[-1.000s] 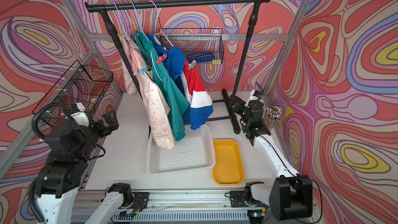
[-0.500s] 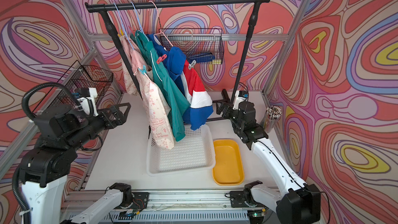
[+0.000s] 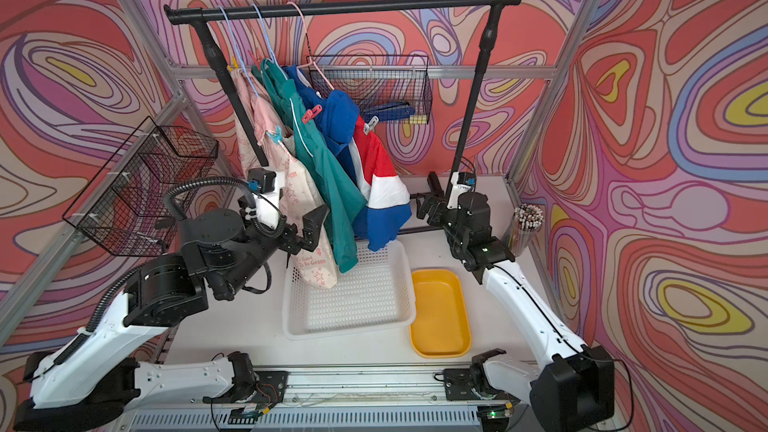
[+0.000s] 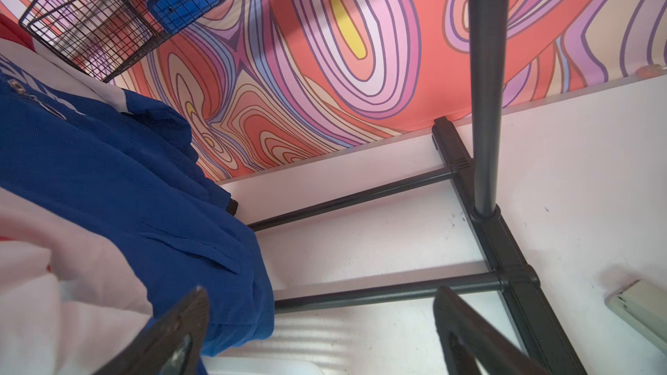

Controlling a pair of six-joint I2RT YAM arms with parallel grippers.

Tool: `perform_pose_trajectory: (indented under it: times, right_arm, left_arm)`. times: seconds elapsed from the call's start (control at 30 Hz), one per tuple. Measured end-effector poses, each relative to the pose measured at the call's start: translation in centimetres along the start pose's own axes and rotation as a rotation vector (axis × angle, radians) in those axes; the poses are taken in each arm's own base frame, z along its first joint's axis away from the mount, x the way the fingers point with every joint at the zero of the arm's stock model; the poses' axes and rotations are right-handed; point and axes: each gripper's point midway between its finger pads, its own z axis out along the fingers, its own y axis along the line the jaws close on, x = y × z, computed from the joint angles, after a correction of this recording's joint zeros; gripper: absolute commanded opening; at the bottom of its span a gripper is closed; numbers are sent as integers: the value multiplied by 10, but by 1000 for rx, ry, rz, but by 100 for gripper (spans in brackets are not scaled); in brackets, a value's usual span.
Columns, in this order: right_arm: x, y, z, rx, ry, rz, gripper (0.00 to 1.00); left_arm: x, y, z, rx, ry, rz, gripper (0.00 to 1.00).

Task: Remove the clothespins securing jackets to the hanger
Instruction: Pick up the hanger from the clothesline.

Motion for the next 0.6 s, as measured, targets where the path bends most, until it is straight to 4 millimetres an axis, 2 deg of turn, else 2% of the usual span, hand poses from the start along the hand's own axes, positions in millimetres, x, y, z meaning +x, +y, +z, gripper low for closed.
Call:
perform_pose_trajectory:
  times: [0.27,0.43,0.6]
  right_arm:
    - [4,-1,-1,5,19,-14,98]
    - [2,4,-9,-17,16,-15,98]
    - [-4,11,-18,-46,0,-17,98]
  left_arm:
    - [-31,22,5,-357,-126,41,94]
    - [-55,36,-2,-474,-159,30,87]
    - [-74,53,-9,-508,-154,2,84]
